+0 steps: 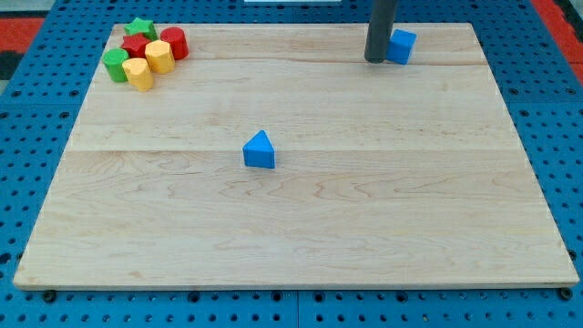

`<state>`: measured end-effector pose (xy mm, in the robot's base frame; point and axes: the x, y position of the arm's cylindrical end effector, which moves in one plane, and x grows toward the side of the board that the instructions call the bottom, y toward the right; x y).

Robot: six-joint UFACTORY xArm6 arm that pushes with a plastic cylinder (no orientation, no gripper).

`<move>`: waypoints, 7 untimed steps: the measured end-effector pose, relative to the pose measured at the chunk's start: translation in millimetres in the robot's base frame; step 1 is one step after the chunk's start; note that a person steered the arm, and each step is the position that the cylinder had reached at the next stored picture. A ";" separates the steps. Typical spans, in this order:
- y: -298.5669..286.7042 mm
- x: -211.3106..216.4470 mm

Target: Push the blue triangle to the left of the blue cube

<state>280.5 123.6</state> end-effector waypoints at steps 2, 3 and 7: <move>42.3 -1.4; 42.4 -3.8; -150.0 223.3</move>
<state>503.9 -26.3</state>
